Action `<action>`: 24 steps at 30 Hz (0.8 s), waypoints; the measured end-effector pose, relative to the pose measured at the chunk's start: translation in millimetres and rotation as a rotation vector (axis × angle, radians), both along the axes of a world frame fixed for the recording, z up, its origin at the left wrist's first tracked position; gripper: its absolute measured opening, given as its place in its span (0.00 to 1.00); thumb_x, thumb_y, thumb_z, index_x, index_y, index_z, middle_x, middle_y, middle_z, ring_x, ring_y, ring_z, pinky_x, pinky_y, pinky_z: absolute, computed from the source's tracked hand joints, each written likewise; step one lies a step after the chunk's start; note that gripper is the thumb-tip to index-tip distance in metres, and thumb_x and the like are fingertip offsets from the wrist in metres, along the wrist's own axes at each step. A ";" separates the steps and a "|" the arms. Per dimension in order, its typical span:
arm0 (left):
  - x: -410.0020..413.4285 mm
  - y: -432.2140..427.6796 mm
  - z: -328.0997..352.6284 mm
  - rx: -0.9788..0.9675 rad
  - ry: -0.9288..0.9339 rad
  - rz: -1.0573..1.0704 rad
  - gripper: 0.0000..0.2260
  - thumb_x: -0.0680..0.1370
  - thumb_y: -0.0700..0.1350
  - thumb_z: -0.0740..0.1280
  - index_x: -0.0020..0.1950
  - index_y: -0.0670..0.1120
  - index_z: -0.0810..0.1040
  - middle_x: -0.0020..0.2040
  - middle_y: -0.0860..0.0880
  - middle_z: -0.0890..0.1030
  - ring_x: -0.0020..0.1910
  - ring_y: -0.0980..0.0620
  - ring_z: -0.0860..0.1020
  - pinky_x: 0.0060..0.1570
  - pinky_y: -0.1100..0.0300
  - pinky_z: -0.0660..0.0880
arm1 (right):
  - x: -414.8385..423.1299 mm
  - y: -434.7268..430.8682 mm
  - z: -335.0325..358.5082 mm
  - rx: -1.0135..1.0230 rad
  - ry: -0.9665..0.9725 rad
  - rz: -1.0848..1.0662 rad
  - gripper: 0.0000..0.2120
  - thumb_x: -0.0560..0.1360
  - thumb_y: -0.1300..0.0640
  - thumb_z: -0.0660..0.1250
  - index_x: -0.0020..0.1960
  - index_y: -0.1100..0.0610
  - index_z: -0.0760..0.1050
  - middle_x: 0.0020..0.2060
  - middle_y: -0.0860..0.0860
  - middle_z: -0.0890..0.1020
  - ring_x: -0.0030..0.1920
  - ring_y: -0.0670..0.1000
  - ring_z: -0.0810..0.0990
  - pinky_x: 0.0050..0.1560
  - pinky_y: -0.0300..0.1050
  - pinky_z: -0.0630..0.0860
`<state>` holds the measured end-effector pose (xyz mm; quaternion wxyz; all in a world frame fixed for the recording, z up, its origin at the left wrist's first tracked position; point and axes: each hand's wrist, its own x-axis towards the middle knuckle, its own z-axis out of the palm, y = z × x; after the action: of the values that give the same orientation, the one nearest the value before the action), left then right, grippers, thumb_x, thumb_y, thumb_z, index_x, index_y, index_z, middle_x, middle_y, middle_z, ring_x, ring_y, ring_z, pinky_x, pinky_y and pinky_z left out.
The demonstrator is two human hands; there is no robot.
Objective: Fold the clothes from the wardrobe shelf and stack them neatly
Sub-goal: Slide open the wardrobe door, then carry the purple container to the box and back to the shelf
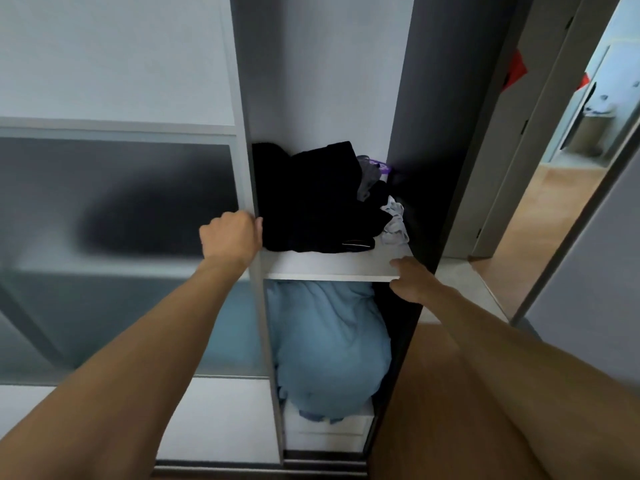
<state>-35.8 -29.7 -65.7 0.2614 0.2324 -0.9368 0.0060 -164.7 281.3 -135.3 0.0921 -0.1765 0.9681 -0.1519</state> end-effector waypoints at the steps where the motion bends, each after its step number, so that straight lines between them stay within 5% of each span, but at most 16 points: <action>1: 1.8 -4.3 -1.9 0.017 0.011 0.025 0.18 0.82 0.55 0.58 0.48 0.43 0.78 0.47 0.39 0.81 0.47 0.35 0.79 0.41 0.50 0.65 | 0.3 2.6 -4.3 0.018 0.004 0.008 0.27 0.78 0.59 0.62 0.76 0.59 0.64 0.69 0.60 0.68 0.69 0.59 0.68 0.68 0.48 0.68; 9: 10.6 -17.9 -10.9 0.314 0.064 0.265 0.14 0.81 0.48 0.63 0.61 0.41 0.66 0.60 0.38 0.74 0.56 0.32 0.77 0.45 0.44 0.66 | 1.1 10.0 -16.8 0.056 0.074 0.075 0.23 0.76 0.57 0.63 0.71 0.58 0.68 0.63 0.58 0.71 0.64 0.57 0.71 0.62 0.49 0.73; 13: 16.0 -20.1 -18.5 0.467 0.076 0.333 0.25 0.73 0.39 0.73 0.64 0.42 0.62 0.63 0.38 0.70 0.60 0.33 0.75 0.51 0.38 0.72 | 0.5 8.8 -16.6 0.091 0.101 0.072 0.24 0.74 0.55 0.64 0.68 0.59 0.68 0.62 0.59 0.70 0.63 0.59 0.69 0.57 0.49 0.74; 19: 18.9 -10.5 -46.6 0.689 0.147 0.395 0.34 0.74 0.46 0.70 0.74 0.40 0.55 0.71 0.40 0.63 0.70 0.36 0.66 0.63 0.36 0.68 | 1.2 12.3 -19.5 0.117 0.144 0.098 0.24 0.72 0.54 0.65 0.66 0.58 0.66 0.60 0.58 0.69 0.62 0.59 0.68 0.54 0.49 0.73; 24: 19.7 29.4 -86.6 0.705 -0.026 0.343 0.39 0.76 0.49 0.68 0.79 0.42 0.49 0.79 0.45 0.53 0.76 0.41 0.55 0.70 0.37 0.61 | -1.0 16.5 -18.2 0.131 0.164 0.128 0.22 0.73 0.54 0.65 0.65 0.57 0.67 0.60 0.57 0.70 0.61 0.59 0.69 0.54 0.49 0.72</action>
<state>-16.1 -0.3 -152.3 0.1489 0.4612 -0.8321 -0.2697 -165.7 297.9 -153.5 0.0333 -0.2435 0.9670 -0.0674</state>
